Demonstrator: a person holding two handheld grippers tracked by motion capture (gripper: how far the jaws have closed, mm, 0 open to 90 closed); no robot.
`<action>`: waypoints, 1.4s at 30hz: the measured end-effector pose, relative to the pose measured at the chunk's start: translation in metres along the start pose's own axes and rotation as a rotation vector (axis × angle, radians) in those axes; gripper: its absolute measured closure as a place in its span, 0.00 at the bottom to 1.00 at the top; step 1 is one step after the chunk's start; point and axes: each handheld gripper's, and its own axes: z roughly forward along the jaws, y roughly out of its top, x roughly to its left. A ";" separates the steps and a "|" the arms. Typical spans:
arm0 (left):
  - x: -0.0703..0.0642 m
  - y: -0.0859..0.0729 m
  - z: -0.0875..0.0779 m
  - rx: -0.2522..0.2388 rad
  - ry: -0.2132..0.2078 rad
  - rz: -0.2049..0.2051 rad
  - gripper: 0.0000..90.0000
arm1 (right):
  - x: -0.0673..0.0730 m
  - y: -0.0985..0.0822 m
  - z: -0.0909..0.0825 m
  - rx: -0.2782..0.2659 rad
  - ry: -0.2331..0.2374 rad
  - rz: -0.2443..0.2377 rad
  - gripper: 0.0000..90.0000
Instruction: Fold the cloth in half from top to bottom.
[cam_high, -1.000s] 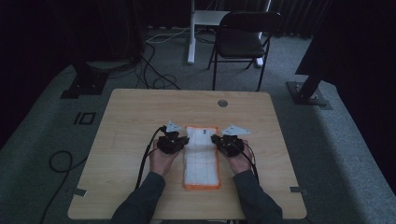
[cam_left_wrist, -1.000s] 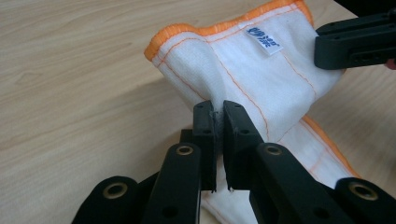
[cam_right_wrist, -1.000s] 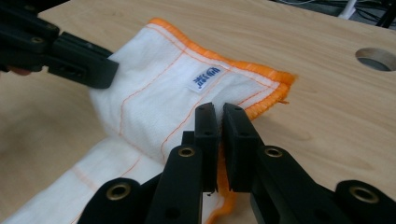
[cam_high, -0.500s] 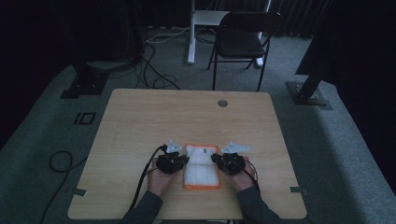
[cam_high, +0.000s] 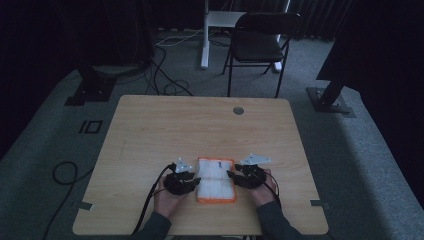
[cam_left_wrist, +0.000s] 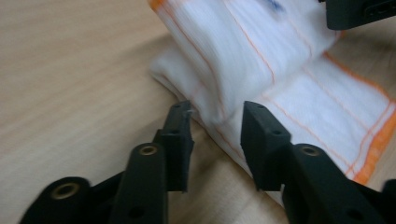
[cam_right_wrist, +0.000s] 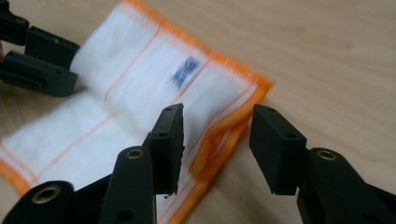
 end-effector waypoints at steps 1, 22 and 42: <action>0.002 0.003 -0.002 -0.012 0.003 -0.005 0.68 | -0.002 0.003 -0.001 -0.009 -0.007 0.009 0.61; 0.018 0.049 0.015 -0.069 0.012 -0.053 0.58 | -0.019 0.025 0.024 0.013 0.021 0.114 0.59; 0.009 0.045 0.014 -0.036 -0.021 -0.047 0.93 | -0.015 0.021 0.013 0.012 0.055 0.084 0.95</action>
